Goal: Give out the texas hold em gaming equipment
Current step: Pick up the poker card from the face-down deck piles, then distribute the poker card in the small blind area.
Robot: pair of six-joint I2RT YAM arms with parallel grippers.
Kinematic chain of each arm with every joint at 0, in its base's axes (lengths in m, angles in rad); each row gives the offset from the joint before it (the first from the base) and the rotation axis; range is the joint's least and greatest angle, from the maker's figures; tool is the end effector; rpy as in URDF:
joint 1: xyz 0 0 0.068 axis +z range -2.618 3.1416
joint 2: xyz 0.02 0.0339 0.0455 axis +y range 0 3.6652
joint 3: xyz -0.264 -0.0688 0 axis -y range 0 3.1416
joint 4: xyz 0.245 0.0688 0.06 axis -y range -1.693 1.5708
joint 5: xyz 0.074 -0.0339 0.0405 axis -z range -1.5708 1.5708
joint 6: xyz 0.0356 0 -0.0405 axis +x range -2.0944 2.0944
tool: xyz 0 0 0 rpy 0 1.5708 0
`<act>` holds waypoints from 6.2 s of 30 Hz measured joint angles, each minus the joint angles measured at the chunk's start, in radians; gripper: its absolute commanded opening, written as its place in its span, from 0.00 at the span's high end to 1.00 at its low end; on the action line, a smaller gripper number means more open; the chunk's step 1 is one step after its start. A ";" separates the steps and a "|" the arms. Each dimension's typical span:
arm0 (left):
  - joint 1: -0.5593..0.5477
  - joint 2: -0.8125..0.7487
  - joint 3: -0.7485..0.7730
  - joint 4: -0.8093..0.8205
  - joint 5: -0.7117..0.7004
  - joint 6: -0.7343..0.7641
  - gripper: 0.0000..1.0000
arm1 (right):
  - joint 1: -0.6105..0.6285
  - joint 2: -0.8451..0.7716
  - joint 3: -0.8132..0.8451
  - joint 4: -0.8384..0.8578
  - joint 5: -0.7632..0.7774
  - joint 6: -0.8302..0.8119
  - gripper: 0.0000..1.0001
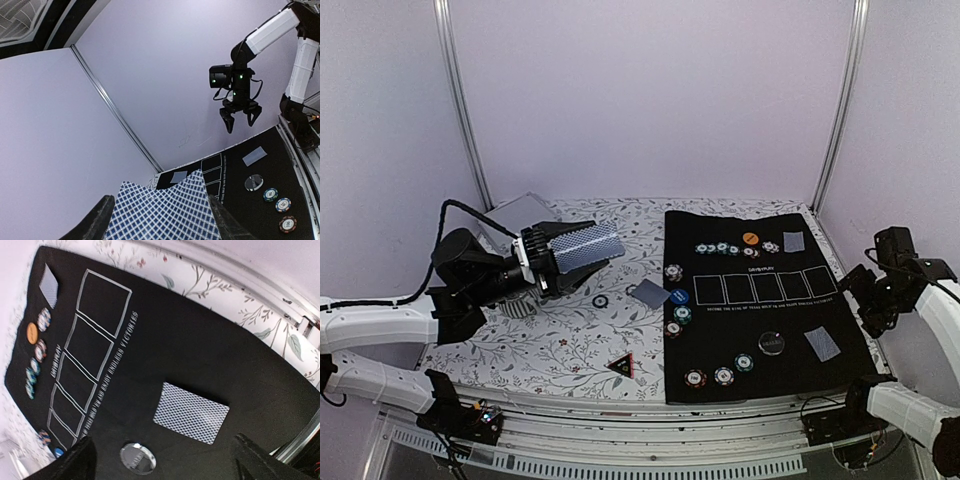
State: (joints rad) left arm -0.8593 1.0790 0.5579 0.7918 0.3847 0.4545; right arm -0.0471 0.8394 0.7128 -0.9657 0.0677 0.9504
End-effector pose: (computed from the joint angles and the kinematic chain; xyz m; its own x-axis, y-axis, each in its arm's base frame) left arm 0.1471 -0.1911 0.3049 0.5687 -0.0365 -0.8217 0.7663 0.3866 0.5132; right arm 0.1444 -0.0092 0.2413 -0.4520 0.8340 -0.3165 0.7669 0.5445 0.3397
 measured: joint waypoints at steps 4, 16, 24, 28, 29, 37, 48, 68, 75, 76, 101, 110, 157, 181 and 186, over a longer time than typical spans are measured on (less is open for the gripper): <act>0.000 0.000 0.000 0.000 0.003 -0.003 0.44 | 0.000 -0.029 0.118 -0.008 0.056 -0.026 0.01; 0.000 0.000 0.000 0.004 0.026 -0.013 0.44 | 0.163 0.090 0.330 0.480 -0.229 -0.367 0.01; 0.000 0.000 0.000 0.025 0.048 -0.021 0.43 | 0.683 0.400 0.607 0.649 -0.411 -0.614 0.01; 0.000 0.004 0.000 0.027 0.050 -0.021 0.44 | 0.818 0.544 0.711 0.690 -0.545 -0.682 0.01; 0.000 0.006 0.000 0.027 0.051 -0.021 0.43 | 0.851 0.585 0.744 0.690 -0.563 -0.702 0.01; 0.000 0.010 0.000 0.027 0.050 -0.021 0.44 | 0.974 0.725 0.813 0.680 -0.626 -0.772 0.02; -0.001 0.010 0.000 0.027 0.050 -0.020 0.43 | 1.016 0.838 0.900 0.674 -0.651 -0.782 0.12; -0.001 0.019 -0.002 -0.008 0.040 -0.013 0.44 | 1.022 0.876 0.988 0.473 -0.474 -0.836 0.12; -0.001 0.019 -0.002 -0.004 0.036 -0.012 0.44 | 1.021 0.869 1.022 0.408 -0.440 -0.858 0.14; -0.001 0.019 -0.002 -0.004 0.036 -0.011 0.44 | 1.021 0.869 1.028 0.398 -0.440 -0.862 0.15; -0.001 0.019 -0.002 0.000 0.025 -0.009 0.44 | 1.015 0.844 1.063 0.322 -0.532 -0.890 0.98; -0.001 0.019 -0.002 0.004 0.021 -0.009 0.44 | 1.010 0.825 1.082 0.271 -0.530 -0.896 0.99; -0.003 -0.001 -0.002 0.023 0.022 -0.006 0.44 | 0.800 1.131 0.426 1.297 -0.245 0.206 0.99; -0.004 -0.010 -0.002 0.018 0.021 0.007 0.44 | 0.800 1.115 0.414 1.250 -0.286 0.440 0.52; -0.004 -0.013 -0.002 0.018 0.021 0.009 0.44 | 0.814 0.976 0.405 1.194 -0.220 0.316 0.30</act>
State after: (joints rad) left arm -0.8631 1.0657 0.5560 0.8093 0.4061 0.4633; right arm 0.7670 1.8156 1.1179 0.2287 -0.1524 1.2663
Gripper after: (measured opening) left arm 0.566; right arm 0.550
